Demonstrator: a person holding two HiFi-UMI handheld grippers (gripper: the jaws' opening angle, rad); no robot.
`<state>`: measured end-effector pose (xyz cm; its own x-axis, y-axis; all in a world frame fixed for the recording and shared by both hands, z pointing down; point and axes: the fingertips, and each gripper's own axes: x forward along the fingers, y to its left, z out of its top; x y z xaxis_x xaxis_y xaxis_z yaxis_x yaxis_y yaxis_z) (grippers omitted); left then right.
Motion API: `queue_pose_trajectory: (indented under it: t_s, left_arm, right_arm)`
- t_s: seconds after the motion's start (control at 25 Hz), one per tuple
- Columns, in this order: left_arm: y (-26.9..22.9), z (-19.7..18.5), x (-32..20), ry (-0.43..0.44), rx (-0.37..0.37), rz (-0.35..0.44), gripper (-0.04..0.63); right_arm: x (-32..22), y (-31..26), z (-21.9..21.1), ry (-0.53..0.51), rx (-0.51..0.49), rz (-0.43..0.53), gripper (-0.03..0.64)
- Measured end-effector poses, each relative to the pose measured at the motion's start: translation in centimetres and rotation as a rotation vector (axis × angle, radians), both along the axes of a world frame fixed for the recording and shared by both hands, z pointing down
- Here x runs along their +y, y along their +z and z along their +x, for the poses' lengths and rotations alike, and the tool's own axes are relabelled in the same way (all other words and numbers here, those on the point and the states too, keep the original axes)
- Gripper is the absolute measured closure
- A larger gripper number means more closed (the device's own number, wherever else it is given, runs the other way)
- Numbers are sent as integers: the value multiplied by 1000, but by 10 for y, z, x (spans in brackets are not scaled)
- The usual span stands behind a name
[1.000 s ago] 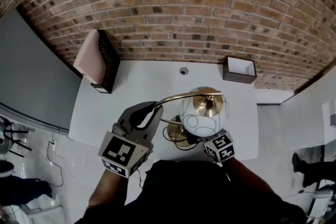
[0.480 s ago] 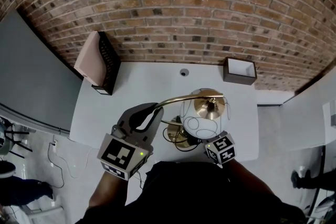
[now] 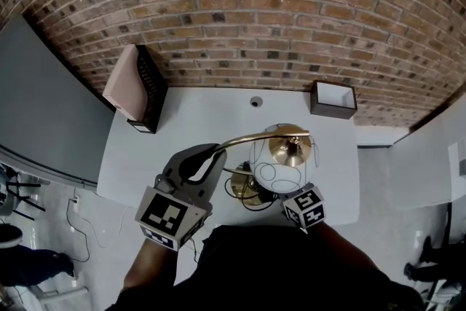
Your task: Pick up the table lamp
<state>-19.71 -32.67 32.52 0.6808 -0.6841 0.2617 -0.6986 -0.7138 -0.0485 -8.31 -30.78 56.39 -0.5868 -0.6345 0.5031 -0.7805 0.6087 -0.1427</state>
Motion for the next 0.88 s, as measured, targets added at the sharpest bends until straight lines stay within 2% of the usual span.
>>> queue_pose_trajectory:
  t_s: [0.68,0.88]
  left_arm:
    - [3,-1,-9,4,-11,21,555]
    - [1,-2,-11,-3,-8,3,555]
  right_arm:
    - [-8,5,0,10,13,-3,569]
    - [-10,3,-2,13,5,-9,569]
